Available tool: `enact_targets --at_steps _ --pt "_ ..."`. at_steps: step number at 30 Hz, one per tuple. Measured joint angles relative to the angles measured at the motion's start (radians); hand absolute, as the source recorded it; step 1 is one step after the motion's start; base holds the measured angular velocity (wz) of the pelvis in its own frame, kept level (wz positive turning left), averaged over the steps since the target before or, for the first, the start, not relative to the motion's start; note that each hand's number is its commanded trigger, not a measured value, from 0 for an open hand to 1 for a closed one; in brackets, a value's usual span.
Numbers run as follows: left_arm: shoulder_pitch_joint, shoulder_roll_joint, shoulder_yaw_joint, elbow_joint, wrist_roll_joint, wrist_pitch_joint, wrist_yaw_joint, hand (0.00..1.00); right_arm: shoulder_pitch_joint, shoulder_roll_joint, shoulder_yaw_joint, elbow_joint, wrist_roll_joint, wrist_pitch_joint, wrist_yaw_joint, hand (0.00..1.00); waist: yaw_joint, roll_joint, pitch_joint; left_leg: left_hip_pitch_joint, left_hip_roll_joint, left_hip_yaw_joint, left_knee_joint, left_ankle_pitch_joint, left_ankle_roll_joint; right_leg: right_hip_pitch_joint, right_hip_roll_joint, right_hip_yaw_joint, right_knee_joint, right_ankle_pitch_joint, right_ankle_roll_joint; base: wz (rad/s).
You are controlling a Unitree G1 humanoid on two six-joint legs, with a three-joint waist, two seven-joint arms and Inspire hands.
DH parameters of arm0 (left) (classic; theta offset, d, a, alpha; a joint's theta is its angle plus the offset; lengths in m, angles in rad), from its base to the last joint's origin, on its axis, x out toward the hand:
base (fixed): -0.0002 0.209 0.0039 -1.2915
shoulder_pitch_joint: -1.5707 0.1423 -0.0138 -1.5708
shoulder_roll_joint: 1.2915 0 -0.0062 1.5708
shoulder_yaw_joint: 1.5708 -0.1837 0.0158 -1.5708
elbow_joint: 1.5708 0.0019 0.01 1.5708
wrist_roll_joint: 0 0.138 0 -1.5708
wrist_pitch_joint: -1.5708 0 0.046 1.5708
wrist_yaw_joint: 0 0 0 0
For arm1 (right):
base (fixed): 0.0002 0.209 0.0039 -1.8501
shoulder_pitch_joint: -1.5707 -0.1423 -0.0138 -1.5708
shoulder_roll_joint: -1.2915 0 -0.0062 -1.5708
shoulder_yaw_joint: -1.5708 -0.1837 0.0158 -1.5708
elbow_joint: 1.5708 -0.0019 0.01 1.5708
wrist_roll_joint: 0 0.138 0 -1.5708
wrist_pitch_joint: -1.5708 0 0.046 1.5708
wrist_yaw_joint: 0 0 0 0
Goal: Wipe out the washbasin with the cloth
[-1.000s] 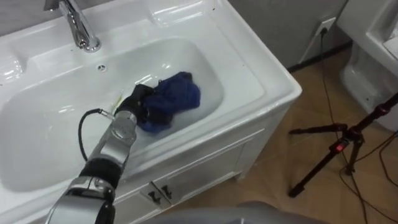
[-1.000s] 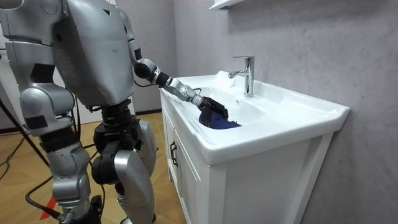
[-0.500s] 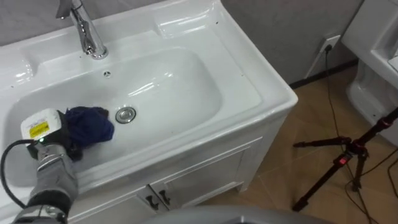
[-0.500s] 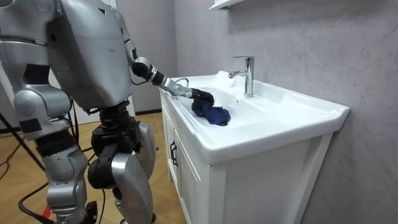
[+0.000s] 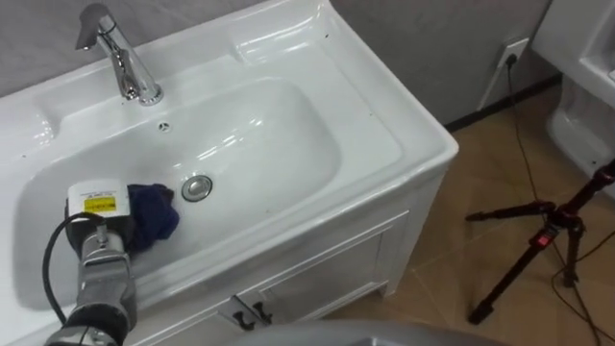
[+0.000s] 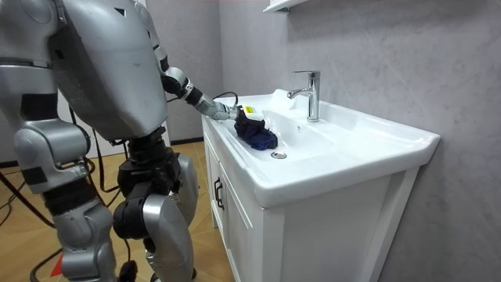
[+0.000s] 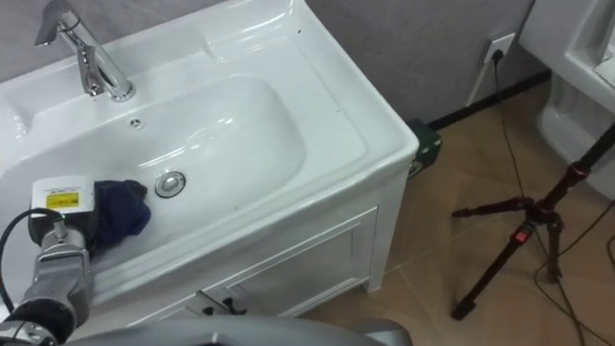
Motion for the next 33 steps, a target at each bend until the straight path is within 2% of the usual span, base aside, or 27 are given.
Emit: enact_targets --at_steps 3,8,10,13,14,16,17,18,19,21,24,27,28,30,32,33 --pt "0.006 -0.004 0.005 -0.001 -0.044 0.003 0.011 1.00 0.003 -0.006 0.000 -0.003 0.062 -0.004 -0.027 0.00 0.006 0.006 0.0000 0.002 0.000 0.001 0.002 0.001 0.002 0.003 0.000 -0.002 0.001 -0.008 -0.003 0.02" --pt "0.011 -0.034 0.101 -0.010 -0.145 -0.008 0.058 1.00 0.006 -0.015 0.002 0.004 0.144 -0.041 -0.052 0.00 0.010 0.007 0.0001 -0.001 0.001 -0.001 0.002 0.006 0.009 0.004 -0.001 -0.006 0.000 -0.016 -0.008 0.04" --pt "0.014 -0.043 0.154 -0.030 -0.260 -0.041 0.073 1.00 0.007 -0.015 0.018 0.004 0.170 -0.059 -0.064 0.00 0.013 0.007 0.0002 -0.004 0.002 -0.001 0.003 0.007 0.011 0.007 -0.003 -0.015 -0.001 -0.017 -0.010 0.09" --pt "0.028 -0.045 0.186 -0.081 -0.405 -0.092 0.066 1.00 0.005 -0.016 0.018 0.001 0.184 -0.096 -0.077 0.00 0.018 0.006 0.0018 -0.013 0.001 -0.004 0.001 0.007 0.011 0.006 -0.013 -0.031 -0.002 -0.017 -0.010 0.18" --pt "0.032 -0.045 0.196 -0.091 -0.429 -0.099 0.059 1.00 0.004 -0.016 0.018 0.001 0.184 -0.106 -0.080 0.00 0.019 0.005 0.0021 -0.014 0.001 -0.004 0.001 0.007 0.011 0.005 -0.014 -0.032 -0.003 -0.017 -0.009 0.07" --pt "0.033 -0.044 0.228 -0.125 -0.554 -0.133 0.055 1.00 0.004 -0.016 0.019 0.002 0.227 -0.140 -0.090 0.00 0.020 0.000 0.0064 -0.025 -0.003 -0.028 0.001 0.007 0.011 -0.001 -0.019 -0.040 -0.004 -0.019 -0.005 0.12" --pt "0.032 -0.044 0.235 -0.135 -0.581 -0.142 0.052 1.00 0.004 -0.016 0.019 0.002 0.238 -0.146 -0.092 0.00 0.020 -0.003 0.0102 -0.029 -0.005 -0.035 0.001 0.007 0.011 -0.003 -0.019 -0.043 -0.003 -0.020 -0.004 0.21" --pt "0.025 -0.042 0.241 -0.160 -0.631 -0.156 0.050 1.00 0.004 -0.016 0.020 0.003 0.264 -0.156 -0.094 0.00 0.020 -0.007 0.0220 -0.033 -0.007 -0.042 0.001 0.007 0.011 -0.004 -0.019 -0.050 -0.005 -0.022 -0.002 0.23" --pt "0.025 -0.042 0.244 -0.179 -0.676 -0.173 0.048 1.00 0.005 -0.016 0.020 0.003 0.283 -0.166 -0.095 0.00 0.021 -0.008 0.0253 -0.045 -0.009 -0.050 0.001 0.007 0.011 -0.008 -0.020 -0.054 -0.014 -0.020 0.002 0.21" --pt "0.025 -0.042 0.246 -0.206 -0.741 -0.195 0.047 1.00 0.005 -0.014 0.020 0.003 0.307 -0.178 -0.095 0.00 0.028 -0.009 0.0264 -0.066 -0.012 -0.054 0.002 0.007 0.011 -0.024 -0.022 -0.055 -0.017 -0.017 0.006 0.13" --pt "0.031 -0.052 0.246 -0.261 -0.824 -0.218 0.047 1.00 0.014 -0.011 0.021 0.003 0.373 -0.207 -0.094 0.00 0.030 -0.018 0.0289 -0.091 -0.015 -0.059 0.003 0.007 0.011 -0.033 -0.032 -0.085 -0.021 -0.012 0.011 0.19" --pt "0.036 -0.054 0.244 -0.332 -0.852 -0.225 0.045 1.00 0.013 0.001 0.022 0.002 0.435 -0.240 -0.089 0.00 0.035 -0.038 0.0401 -0.100 -0.015 -0.064 0.003 0.007 0.011 -0.035 -0.034 -0.091 -0.025 -0.011 0.012 0.12" --pt "0.043 -0.054 0.243 -0.361 -0.867 -0.225 0.041 1.00 0.014 0.003 0.022 0.002 0.464 -0.249 -0.083 0.00 0.034 -0.047 0.0356 -0.106 -0.015 -0.071 0.003 0.007 0.011 -0.034 -0.034 -0.098 -0.034 -0.010 0.013 0.15" --pt "0.046 -0.054 0.236 -0.393 -0.868 -0.226 0.031 1.00 0.013 0.006 0.022 0.002 0.512 -0.263 -0.080 0.00 0.037 -0.052 0.0324 -0.108 -0.015 -0.082 0.003 0.007 0.011 -0.030 -0.034 -0.099 -0.040 -0.003 0.013 0.07" --pt "0.048 -0.056 0.235 -0.428 -0.867 -0.231 0.029 1.00 0.012 0.008 0.022 0.001 0.534 -0.277 -0.073 0.00 0.036 -0.051 0.0308 -0.106 -0.016 -0.084 0.003 0.007 0.011 -0.016 -0.034 -0.094 -0.057 0.002 0.014 0.02" --pt "0.048 -0.056 0.236 -0.459 -0.865 -0.233 0.029 1.00 0.012 0.009 0.022 0.002 0.534 -0.280 -0.069 0.00 0.037 -0.049 0.0272 -0.102 -0.016 -0.085 0.003 0.006 0.012 -0.015 -0.034 -0.093 -0.058 0.003 0.015 0.00"
